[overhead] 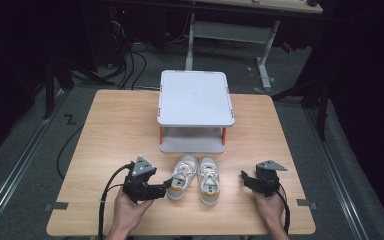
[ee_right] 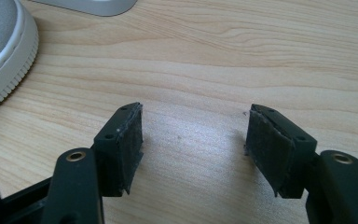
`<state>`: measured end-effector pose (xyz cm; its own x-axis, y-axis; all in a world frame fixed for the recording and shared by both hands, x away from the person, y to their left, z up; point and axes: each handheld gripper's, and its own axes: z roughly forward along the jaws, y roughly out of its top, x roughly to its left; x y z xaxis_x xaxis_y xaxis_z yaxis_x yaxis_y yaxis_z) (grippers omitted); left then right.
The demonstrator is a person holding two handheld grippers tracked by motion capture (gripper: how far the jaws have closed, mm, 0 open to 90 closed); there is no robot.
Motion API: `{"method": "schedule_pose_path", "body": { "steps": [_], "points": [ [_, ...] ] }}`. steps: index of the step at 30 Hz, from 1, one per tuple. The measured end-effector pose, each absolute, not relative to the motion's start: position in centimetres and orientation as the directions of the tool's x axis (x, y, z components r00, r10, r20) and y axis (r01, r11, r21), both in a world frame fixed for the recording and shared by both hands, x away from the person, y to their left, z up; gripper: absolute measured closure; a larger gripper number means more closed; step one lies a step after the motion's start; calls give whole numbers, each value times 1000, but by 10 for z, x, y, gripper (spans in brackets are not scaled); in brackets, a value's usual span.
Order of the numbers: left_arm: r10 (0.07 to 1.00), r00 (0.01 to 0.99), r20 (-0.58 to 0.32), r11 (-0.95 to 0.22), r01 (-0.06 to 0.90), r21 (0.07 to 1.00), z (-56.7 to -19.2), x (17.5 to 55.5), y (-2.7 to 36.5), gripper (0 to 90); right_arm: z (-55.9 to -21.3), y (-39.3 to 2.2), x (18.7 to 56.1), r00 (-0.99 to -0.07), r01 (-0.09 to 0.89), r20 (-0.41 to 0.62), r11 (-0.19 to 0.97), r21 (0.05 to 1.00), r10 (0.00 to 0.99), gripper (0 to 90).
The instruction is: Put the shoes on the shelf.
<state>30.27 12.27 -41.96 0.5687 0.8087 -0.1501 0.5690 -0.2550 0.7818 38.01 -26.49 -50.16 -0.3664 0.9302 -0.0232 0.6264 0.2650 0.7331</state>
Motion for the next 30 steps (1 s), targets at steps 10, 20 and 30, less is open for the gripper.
{"method": "schedule_pose_path", "body": {
  "steps": [10, 20, 30],
  "points": [
    [782, 613, -112, -314, 543, 779, -423, 298, 92, 307, -502, -265, 380, -364, 628, -22, 263, 732, 931, 361],
    [784, 611, -107, -329, 556, 763, -430, 297, 74, 320, -502, -265, 379, -362, 629, -23, 262, 732, 932, 361],
    [795, 594, -124, -329, 594, 735, -440, 304, 55, 323, -502, -265, 379, -361, 629, -23, 261, 732, 932, 361]
  ]
}}
